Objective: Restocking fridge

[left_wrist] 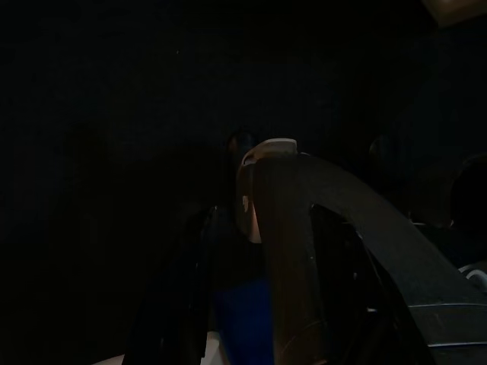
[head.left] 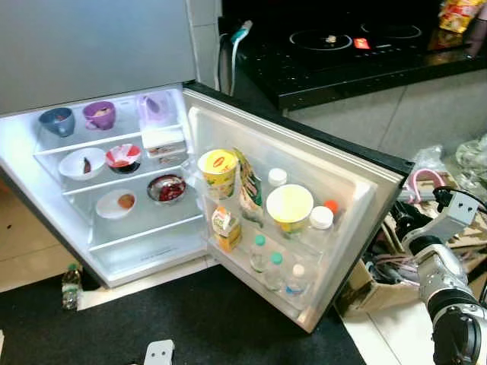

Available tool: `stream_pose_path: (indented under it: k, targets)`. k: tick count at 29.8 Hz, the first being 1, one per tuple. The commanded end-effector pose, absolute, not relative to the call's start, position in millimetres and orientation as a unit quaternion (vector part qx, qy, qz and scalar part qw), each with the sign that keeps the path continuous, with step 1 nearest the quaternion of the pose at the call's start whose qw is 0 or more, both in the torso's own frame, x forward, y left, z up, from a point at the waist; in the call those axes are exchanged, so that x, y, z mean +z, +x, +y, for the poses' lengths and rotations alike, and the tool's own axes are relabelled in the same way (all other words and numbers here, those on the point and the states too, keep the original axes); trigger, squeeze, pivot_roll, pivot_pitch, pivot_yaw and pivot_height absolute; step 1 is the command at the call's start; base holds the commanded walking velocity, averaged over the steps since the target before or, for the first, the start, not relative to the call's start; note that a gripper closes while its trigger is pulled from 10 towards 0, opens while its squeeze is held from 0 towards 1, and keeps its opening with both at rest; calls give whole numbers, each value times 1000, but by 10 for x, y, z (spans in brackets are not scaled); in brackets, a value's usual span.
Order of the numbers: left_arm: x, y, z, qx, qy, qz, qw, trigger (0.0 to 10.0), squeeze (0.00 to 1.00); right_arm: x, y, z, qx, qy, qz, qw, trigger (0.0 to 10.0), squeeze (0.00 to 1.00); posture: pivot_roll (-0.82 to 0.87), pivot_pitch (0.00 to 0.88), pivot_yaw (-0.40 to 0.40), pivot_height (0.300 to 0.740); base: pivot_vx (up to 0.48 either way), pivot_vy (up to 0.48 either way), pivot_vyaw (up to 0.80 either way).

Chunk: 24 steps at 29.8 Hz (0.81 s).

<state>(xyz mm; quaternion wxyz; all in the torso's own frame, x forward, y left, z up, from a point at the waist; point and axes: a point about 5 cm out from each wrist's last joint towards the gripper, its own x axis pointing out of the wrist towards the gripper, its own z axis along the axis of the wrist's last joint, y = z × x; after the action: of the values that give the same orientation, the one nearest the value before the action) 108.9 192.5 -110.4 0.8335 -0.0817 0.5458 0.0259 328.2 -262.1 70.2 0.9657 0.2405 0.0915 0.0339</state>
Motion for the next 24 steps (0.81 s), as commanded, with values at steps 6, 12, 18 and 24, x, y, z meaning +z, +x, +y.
stream_pose_path:
  k: [6,12,18,24]
  targets:
    - [-1144,981,1857,16,-84,568,819,10000,0,746,3327,-2219,240,196,114,944,10000,0,-56,0,-1,740,0,0,0]
    - [-1151,965,1828,13,-84,569,818,10000,0,660,3184,-1931,414,165,153,882,10000,0,-62,0,2,740,0,0,0]
    - [-1153,959,1818,10,-83,571,817,10000,0,623,3023,-1333,595,141,162,775,10000,0,-65,0,6,740,0,0,0]
    - [-1146,981,1845,12,-82,570,818,10000,0,727,3055,-1108,617,152,123,762,10000,0,-65,0,6,740,0,0,0]
